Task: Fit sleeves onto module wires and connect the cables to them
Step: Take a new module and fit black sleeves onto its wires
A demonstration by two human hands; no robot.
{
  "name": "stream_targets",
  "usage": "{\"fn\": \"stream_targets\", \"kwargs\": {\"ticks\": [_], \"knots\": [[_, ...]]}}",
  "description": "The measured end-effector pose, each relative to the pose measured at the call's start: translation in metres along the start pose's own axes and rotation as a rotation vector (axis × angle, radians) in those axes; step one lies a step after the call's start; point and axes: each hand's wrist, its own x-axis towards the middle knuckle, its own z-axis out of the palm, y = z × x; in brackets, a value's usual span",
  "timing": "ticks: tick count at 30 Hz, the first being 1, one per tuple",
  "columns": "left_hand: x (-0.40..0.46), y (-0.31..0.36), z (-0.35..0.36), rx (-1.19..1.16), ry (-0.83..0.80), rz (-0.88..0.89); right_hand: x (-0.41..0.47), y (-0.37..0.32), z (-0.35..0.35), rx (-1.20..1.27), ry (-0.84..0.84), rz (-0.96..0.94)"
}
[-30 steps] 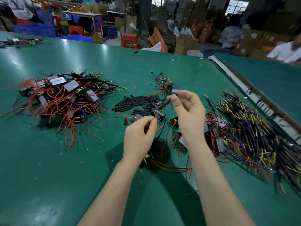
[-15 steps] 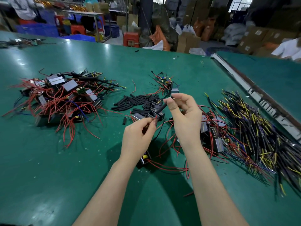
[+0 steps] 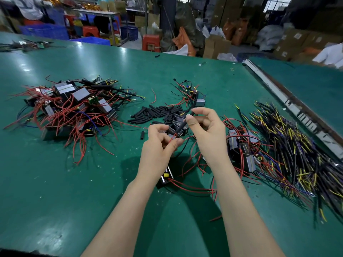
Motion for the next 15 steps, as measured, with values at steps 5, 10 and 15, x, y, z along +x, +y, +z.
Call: {"fn": "stream_targets", "kwargs": {"ticks": [5, 10, 15], "knots": [[-0.0002, -0.0047, 0.0038, 0.100, -0.027, 0.037, -0.0009, -0.0003, -0.0024, -0.014, -0.053, 0.006], [-0.0027, -0.0057, 0.0057, 0.226, -0.115, 0.112, -0.0004, 0.0042, -0.0039, -0.087, -0.052, 0.082], [-0.0037, -0.0001, 0.0056, 0.273, -0.130, 0.110, -0.0001, 0.0041, -0.0049, -0.035, -0.194, 0.164]]}}
